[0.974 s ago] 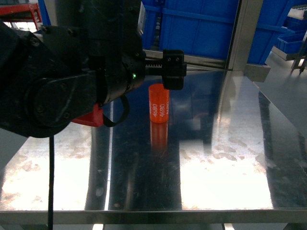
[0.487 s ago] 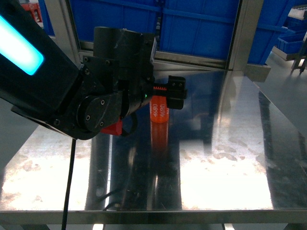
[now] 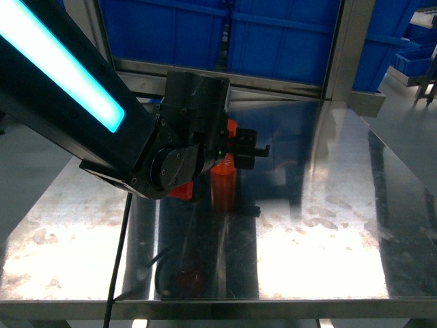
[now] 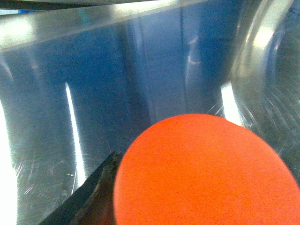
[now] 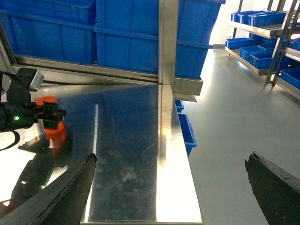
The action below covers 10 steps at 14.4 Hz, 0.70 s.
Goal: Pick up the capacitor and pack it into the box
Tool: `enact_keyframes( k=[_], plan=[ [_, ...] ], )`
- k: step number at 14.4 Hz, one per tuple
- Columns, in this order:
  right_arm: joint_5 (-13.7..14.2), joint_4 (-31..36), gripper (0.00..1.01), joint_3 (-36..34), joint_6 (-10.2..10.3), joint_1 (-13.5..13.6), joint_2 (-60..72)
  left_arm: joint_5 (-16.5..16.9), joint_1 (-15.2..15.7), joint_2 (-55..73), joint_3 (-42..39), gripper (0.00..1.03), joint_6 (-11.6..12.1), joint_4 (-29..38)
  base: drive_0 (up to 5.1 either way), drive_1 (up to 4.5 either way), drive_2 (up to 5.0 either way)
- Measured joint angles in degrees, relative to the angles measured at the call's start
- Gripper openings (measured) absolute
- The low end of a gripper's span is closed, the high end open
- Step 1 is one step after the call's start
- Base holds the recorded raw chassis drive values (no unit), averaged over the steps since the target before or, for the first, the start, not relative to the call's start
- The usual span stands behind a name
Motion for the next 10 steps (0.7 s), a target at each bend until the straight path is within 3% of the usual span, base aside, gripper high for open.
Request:
enact_keyframes(
  k=[2, 5, 10],
  plan=[
    [0.0, 0.0, 0.98, 0.0, 0.0, 0.0, 0.0, 0.0, -0.2, 0.0, 0.5, 0.45, -0.8, -0.1, 0.0, 0.00, 0.0],
    [0.0, 0.0, 0.98, 0.0, 0.0, 0.0, 0.0, 0.0, -0.3, -1.9, -3.1, 0.44, -0.9, 2.9, 0.0, 0.00, 0.0],
    [0.0, 0.0, 0.98, 0.0, 0.0, 0.0, 0.0, -0.9, 3.8, -31.7, -30.0, 0.44, 1.2, 24.0, 0.0, 0.00, 0.0]
  ],
)
